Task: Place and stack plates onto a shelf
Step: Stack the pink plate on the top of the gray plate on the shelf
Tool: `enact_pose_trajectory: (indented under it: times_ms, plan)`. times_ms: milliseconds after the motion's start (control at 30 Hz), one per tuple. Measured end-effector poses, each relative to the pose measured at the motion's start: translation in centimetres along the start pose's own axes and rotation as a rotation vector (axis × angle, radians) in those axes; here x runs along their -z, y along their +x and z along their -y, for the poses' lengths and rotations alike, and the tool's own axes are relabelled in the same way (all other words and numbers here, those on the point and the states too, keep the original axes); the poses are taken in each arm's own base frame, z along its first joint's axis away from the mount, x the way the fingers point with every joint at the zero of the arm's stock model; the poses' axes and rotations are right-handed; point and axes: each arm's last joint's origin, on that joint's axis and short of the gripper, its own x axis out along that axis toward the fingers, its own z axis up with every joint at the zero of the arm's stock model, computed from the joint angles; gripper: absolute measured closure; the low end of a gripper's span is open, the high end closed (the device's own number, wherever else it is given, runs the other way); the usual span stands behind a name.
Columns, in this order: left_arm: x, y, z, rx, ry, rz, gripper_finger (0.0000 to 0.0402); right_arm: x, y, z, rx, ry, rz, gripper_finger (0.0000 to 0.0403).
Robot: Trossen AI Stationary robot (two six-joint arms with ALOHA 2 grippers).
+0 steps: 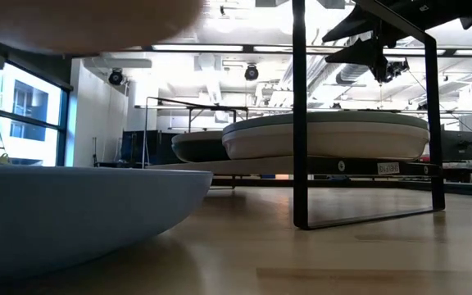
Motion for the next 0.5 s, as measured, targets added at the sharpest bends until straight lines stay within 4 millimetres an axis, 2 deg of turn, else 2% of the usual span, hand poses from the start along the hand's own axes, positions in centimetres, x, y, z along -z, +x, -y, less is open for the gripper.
enact_pose_trajectory:
  times_ms: [167, 300, 400, 500]
  plan:
    - [-5.5, 2.0, -2.0, -0.198, -0.017, 0.075, 0.0401, 0.0, 0.0, 0.0, -0.001, 0.001, 0.004, 0.0220]
    - [-9.6, 3.5, -4.1, -0.254, -0.117, 0.125, 0.0401, 0.0, 0.0, 0.0, -0.001, 0.001, 0.005, 0.0220]
    - [-11.8, 4.4, -5.2, -0.258, -0.208, 0.170, 0.0401, 0.0, 0.0, 0.0, -0.001, 0.001, 0.005, 0.0220]
    - [-12.9, 5.1, -5.7, -0.241, -0.275, 0.214, 0.0401, 0.0, 0.0, 0.0, -0.002, 0.001, 0.005, 0.0220]
